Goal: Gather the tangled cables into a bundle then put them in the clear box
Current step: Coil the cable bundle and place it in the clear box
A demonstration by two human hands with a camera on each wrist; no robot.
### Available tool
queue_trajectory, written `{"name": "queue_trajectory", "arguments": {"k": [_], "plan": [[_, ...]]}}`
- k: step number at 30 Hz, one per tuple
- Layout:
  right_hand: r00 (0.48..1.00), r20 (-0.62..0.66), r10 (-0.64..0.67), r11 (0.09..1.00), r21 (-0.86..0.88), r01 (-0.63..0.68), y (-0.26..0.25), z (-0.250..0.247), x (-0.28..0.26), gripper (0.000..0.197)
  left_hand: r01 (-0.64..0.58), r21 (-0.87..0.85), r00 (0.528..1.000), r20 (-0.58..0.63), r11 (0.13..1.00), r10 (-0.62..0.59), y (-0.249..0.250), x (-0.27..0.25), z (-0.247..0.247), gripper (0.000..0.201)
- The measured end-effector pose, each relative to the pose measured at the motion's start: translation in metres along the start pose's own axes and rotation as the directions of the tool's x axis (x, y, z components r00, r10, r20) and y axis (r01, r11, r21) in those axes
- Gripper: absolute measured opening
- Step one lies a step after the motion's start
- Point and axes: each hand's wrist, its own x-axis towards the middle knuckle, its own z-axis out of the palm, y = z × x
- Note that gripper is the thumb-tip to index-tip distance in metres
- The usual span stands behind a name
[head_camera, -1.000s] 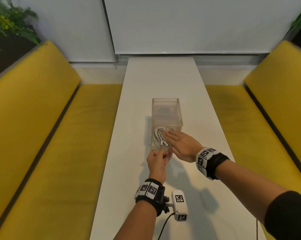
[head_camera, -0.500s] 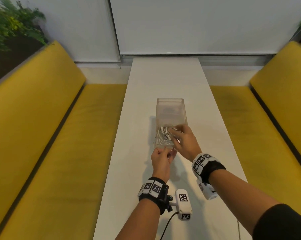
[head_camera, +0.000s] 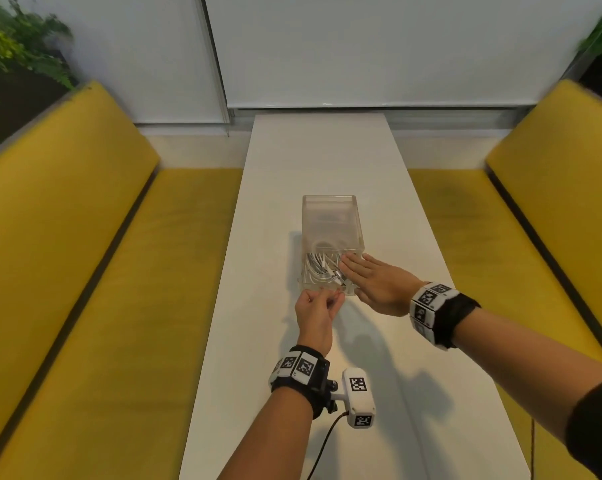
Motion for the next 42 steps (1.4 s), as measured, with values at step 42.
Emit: {"name": "queue_trajectory", "arguments": {"k": [42], "plan": [[0.862, -0.373, 0.344, 0.922, 0.305, -0.236, -0.05, 0.002, 0.005, 0.059, -0.032, 0.163, 0.999, -0.018, 0.986, 0.035, -0.003, 0.027, 0.017, 0.023]]}}
